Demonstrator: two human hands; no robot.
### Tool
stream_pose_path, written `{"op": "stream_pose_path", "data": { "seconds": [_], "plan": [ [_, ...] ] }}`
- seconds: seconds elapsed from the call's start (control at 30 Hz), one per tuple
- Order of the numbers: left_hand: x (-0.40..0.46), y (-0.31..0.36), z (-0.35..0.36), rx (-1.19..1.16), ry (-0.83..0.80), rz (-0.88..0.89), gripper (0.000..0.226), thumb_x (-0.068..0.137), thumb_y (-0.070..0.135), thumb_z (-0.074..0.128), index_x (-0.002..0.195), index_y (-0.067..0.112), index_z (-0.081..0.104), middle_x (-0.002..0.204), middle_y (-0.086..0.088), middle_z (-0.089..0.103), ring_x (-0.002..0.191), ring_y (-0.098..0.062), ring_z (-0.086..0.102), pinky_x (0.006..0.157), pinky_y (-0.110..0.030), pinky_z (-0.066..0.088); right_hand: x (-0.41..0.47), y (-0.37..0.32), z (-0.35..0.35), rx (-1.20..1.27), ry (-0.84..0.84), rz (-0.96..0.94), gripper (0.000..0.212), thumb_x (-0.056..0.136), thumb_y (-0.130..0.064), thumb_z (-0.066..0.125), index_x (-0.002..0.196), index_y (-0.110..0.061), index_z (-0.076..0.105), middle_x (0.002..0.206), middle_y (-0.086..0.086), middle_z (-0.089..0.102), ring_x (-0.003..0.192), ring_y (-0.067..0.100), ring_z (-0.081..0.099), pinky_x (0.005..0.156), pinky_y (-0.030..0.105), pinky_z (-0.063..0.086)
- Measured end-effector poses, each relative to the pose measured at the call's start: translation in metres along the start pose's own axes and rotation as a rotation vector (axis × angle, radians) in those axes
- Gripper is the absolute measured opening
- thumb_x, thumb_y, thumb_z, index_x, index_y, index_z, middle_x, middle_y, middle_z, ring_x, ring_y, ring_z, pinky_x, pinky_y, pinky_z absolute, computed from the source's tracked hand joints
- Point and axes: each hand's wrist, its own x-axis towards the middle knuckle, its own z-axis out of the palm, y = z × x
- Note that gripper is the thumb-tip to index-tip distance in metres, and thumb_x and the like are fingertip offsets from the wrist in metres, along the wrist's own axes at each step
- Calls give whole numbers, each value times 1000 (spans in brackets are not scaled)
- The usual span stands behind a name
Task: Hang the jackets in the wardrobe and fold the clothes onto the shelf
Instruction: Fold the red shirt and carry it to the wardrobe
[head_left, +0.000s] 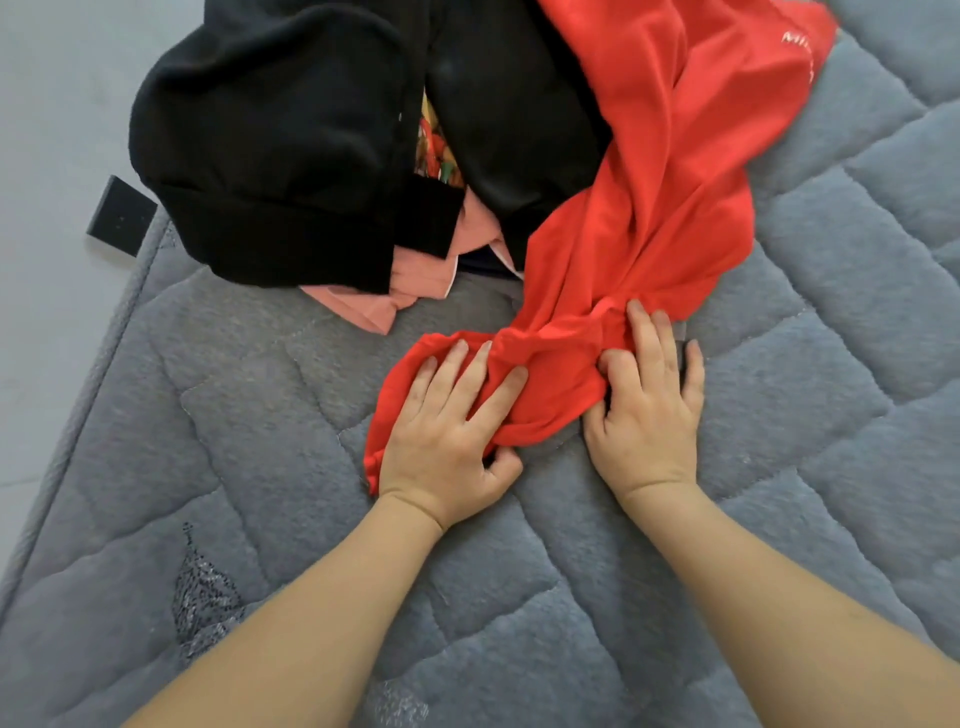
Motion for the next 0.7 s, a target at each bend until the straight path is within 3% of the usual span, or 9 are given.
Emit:
{"op": "stream_pose_path", "data": {
  "seconds": [0.23, 0.33, 0.4, 0.5, 0.63, 0.7],
  "plan": [
    [-10, 2, 3, 18, 16, 14, 59, 81, 27, 52, 139, 15, 57, 141, -17, 55, 135, -40, 46, 114, -54, 32, -5, 2, 2, 80, 106, -47, 19, 81, -13, 55, 99, -11, 60, 150, 6, 44, 142, 28, 34, 117, 49, 19],
    [-21, 17, -10, 28, -25, -35, 57, 82, 26, 47, 134, 8, 61, 136, -21, 58, 129, -42, 51, 111, -56, 35, -14, -2, -16, 75, 128, -140, 21, 81, -12, 56, 98, -4, 65, 130, 10, 60, 129, 31, 49, 113, 47, 27],
    [-42, 31, -19, 13, -82, -61, 58, 82, 28, 43, 133, 7, 62, 135, -20, 59, 128, -41, 53, 112, -57, 34, -33, 0, -32, 74, 111, -226, 16, 81, -13, 55, 85, -1, 64, 104, 18, 66, 106, 37, 59, 98, 45, 38],
    [-99, 64, -28, -8, -193, -32, 61, 80, 32, 40, 131, 8, 63, 136, -18, 59, 130, -38, 53, 113, -56, 34, -94, 9, -67, 104, -29, -315, 22, 80, -20, 49, 64, -4, 52, 72, 19, 55, 73, 38, 55, 72, 44, 39],
    [-191, 110, -52, -34, -262, 92, 55, 76, 36, 45, 116, 12, 74, 122, -13, 69, 115, -32, 65, 101, -53, 48, -202, 5, -117, -3, -243, -322, 32, 77, -31, 44, 55, -11, 55, 60, 11, 57, 61, 31, 56, 60, 38, 44],
    [-238, 122, -69, -27, -329, 185, 50, 74, 39, 47, 106, 16, 78, 112, -8, 74, 99, -27, 71, 90, -44, 56, -249, -8, -139, -94, -448, -355, 43, 80, -37, 37, 61, -10, 63, 64, 10, 64, 65, 32, 62, 62, 36, 46]
  ]
}}
